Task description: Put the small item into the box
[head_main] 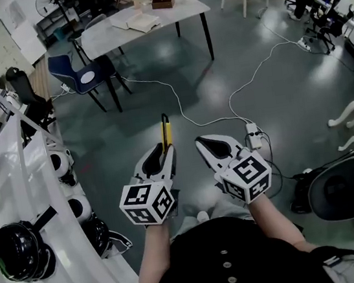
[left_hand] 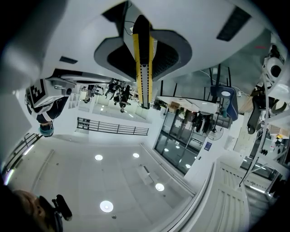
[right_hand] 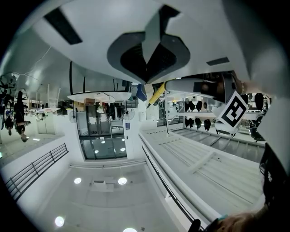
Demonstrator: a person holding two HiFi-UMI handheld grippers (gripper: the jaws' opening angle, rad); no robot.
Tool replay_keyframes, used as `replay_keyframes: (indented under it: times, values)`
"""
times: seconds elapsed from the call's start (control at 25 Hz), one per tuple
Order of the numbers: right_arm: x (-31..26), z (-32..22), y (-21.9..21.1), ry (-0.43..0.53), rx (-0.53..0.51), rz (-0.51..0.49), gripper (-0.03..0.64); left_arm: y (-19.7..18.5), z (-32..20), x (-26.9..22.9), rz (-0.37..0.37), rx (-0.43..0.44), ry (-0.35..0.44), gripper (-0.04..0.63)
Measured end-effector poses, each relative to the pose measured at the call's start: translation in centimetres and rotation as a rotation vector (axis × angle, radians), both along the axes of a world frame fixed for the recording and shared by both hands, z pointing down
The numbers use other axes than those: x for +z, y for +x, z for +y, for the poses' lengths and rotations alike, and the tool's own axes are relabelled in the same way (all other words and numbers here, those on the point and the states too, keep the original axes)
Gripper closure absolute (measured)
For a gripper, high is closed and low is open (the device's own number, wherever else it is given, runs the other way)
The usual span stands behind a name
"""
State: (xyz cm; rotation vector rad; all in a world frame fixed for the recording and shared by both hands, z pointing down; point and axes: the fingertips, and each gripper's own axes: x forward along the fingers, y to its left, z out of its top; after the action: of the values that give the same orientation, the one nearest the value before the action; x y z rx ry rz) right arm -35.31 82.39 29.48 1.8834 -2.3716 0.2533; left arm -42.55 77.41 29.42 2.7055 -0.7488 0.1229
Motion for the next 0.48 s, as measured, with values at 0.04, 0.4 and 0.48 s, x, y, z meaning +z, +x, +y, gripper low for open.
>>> replay_keyframes:
  times: [0.04,0.4,0.48]
  values:
    - [0.0,-0.3,-0.3,0.005,-0.008,0.0,0.612,-0.1,-0.2,0.1,0.003,0.002,-0.001,0.472]
    - [0.8,-3.0,-0.5,0.007,-0.043,-0.002,0.612,0.1,-2.7,1.2,0.007,0.012,-0.02,0.472]
    - [0.9,-3.7,0.0,0.008,-0.044,-0.01,0.612,0.5,-3.4,1.5,0.006,0.01,-0.03,0.472]
